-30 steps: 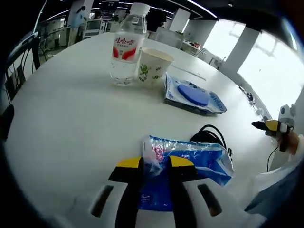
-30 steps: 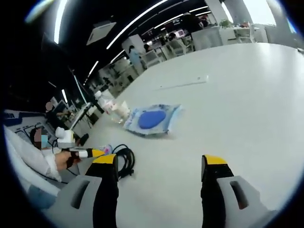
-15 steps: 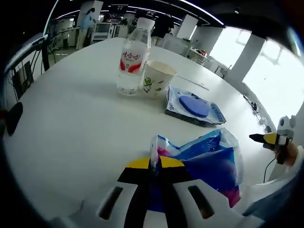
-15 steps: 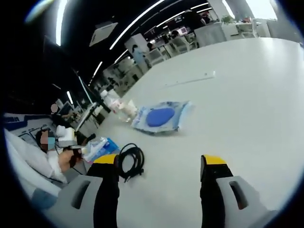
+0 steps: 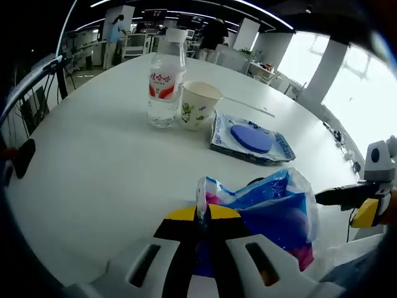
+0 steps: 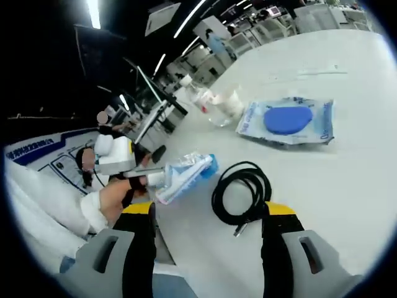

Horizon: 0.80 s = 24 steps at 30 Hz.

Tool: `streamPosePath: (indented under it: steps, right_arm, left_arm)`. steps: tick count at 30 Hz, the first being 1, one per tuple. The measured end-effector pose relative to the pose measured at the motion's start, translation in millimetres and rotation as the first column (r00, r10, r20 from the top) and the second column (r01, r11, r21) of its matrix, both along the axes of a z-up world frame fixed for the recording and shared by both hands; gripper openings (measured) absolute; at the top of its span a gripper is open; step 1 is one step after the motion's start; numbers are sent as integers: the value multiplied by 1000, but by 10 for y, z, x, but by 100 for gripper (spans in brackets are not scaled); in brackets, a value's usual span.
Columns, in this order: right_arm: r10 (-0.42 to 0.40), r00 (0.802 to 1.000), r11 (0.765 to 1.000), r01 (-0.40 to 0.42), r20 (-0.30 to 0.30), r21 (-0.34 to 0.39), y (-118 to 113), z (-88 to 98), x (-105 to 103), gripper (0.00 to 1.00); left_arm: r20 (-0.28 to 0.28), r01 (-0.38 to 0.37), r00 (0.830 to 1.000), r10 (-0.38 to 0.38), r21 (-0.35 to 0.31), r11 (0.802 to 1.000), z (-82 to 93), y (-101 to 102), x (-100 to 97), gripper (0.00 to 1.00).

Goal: Arrange the tabletop items into an orderly group along one side of the table until the central work area is clear of visible clutter.

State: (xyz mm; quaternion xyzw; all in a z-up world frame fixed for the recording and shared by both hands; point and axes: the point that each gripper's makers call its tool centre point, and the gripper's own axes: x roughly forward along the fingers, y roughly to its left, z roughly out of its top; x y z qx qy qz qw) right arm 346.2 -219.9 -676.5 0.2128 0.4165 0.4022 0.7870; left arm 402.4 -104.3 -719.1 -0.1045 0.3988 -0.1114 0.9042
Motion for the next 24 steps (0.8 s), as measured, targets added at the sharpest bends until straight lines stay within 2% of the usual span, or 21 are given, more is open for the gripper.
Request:
streamPosePath:
  steps: [5, 8, 9, 12, 14, 18, 20, 24]
  right_arm:
    - [21, 1000, 999, -20, -8, 39, 235, 84, 36, 69]
    - [-1, 999, 998, 3, -40, 60, 320, 102, 77, 66]
    - [2, 997, 997, 5, -76, 81, 371, 111, 42, 66]
    - [21, 997, 997, -16, -72, 81, 416, 76, 7, 61]
    - [19, 998, 998, -16, -62, 58, 372, 36, -8, 54]
    - [-18, 998, 998, 22, -67, 67, 217, 12, 34, 21]
    - [-85, 992, 991, 95, -98, 96, 111, 23, 105, 17]
    - [-144, 982, 981, 159, -122, 116, -130, 0, 167, 4]
  left_arm:
    - [14, 12, 1000, -12, 31, 999, 70, -89, 20, 2]
    - [25, 21, 999, -22, 25, 999, 126, -180, 29, 2]
    - [32, 22, 999, -23, 22, 1000, 160, -221, 33, 2]
    - [43, 27, 999, -28, 14, 1000, 212, -299, 56, 2]
    - [57, 35, 998, -35, 0, 999, 261, -356, 79, 2]
    - [75, 60, 995, -60, 2, 998, 334, -439, 97, 2]
    - [76, 65, 995, -63, -15, 998, 349, -470, 104, 2]
    - [97, 52, 994, -43, -89, 995, 446, -534, 144, 3]
